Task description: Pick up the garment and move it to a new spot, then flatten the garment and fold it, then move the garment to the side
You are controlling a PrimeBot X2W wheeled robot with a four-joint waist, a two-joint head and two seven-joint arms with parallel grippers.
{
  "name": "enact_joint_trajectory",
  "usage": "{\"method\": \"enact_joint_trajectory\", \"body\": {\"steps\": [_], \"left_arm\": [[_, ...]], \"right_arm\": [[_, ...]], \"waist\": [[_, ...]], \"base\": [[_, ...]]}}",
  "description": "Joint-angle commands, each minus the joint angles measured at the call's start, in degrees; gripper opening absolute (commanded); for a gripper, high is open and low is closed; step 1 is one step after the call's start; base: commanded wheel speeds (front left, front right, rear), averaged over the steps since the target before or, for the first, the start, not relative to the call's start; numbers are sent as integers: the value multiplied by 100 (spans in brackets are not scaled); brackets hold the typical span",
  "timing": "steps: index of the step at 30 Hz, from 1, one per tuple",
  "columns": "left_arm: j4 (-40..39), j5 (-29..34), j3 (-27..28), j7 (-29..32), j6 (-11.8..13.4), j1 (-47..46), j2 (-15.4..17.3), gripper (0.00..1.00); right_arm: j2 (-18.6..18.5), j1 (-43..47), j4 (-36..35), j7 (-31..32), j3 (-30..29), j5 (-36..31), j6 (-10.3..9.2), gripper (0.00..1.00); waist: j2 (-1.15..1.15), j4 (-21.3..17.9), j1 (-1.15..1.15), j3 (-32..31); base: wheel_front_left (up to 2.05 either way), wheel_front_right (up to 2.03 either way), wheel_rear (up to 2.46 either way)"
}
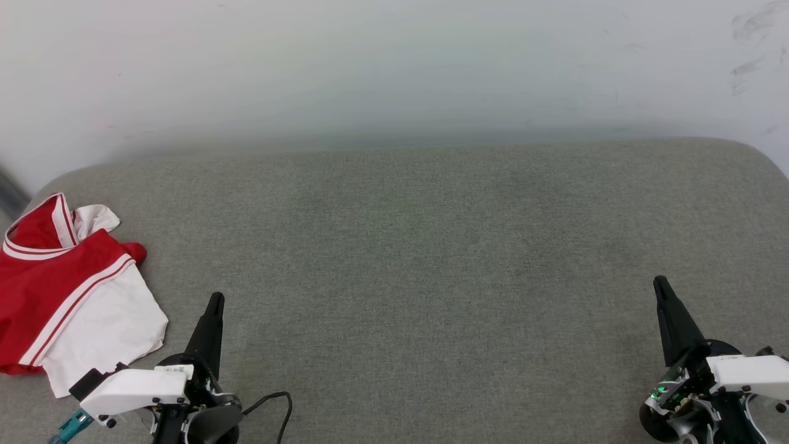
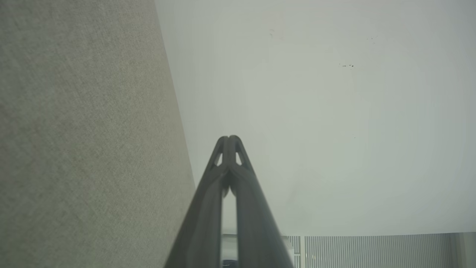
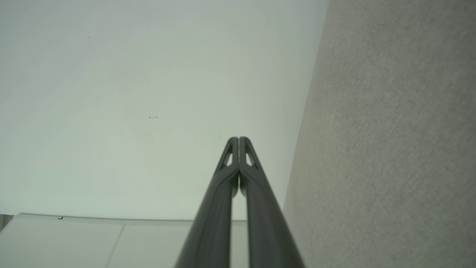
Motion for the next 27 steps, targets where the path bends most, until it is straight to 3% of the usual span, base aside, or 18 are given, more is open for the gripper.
{"method": "enact_joint_trajectory", "body": {"steps": [1,22,23,27], "left_arm": [[5,9,8,19,-15,-42,-5,0],[5,10,8,19,-15,-42,-5,0],[1,0,0,-2,0,0,-1,100],[159,4,-25,-26,2,157,-26,100]], "right_arm": [[22,-63,2,4,4,-27,0,0],[22,-63,2,3,4,-27,0,0],[0,0,2,-3,0,-1,0,100],[3,155,174,-19,11,-7,-1,100]], "waist": [[0,0,0,0],[0,0,0,0],[0,0,0,0],[0,0,0,2]], "base": [[0,0,0],[0,0,0],[0,0,0],[0,0,0]]}}
